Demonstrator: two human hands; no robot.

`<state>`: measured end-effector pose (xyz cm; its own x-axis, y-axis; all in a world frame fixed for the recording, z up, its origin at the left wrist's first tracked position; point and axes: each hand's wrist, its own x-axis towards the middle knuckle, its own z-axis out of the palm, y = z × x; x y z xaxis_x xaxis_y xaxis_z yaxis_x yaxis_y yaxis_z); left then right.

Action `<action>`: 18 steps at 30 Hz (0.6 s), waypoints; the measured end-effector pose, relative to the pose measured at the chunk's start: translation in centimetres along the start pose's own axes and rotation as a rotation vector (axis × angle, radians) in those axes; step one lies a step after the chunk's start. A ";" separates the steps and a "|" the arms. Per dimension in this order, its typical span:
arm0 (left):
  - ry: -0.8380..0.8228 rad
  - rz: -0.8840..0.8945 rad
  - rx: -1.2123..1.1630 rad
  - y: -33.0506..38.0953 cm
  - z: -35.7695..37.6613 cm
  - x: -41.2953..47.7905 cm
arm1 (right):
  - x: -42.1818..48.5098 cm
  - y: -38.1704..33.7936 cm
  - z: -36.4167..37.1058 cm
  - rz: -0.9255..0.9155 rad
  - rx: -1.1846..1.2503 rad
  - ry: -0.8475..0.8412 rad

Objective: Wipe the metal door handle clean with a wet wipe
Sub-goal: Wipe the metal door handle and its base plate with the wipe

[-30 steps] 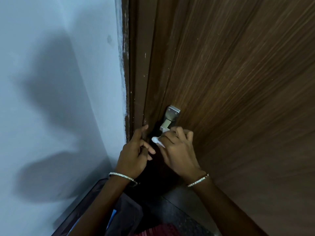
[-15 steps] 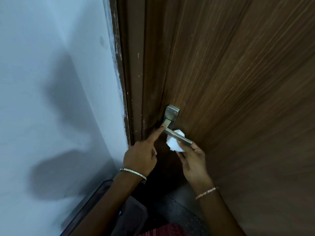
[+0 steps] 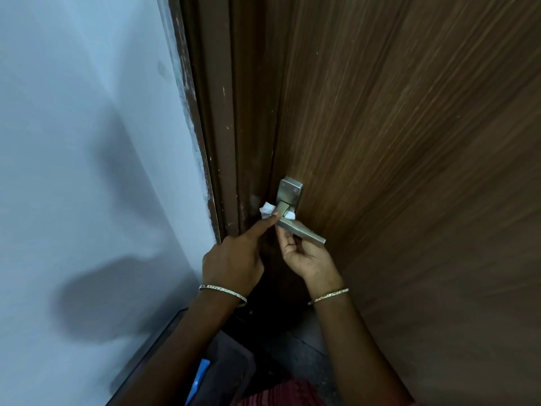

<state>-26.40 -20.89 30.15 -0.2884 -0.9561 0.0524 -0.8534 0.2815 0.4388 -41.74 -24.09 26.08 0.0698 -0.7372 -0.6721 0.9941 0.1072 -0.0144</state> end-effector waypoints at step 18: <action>0.017 -0.007 -0.006 -0.2 0.3 0.1 | -0.8 -0.7 -0.9 -0.010 -0.090 -0.017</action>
<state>-26.38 -21.05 29.80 -0.2748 -0.9594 0.0640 -0.8528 0.2740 0.4445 -42.56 -22.95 26.00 0.0625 -0.7494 -0.6592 0.9834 0.1589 -0.0874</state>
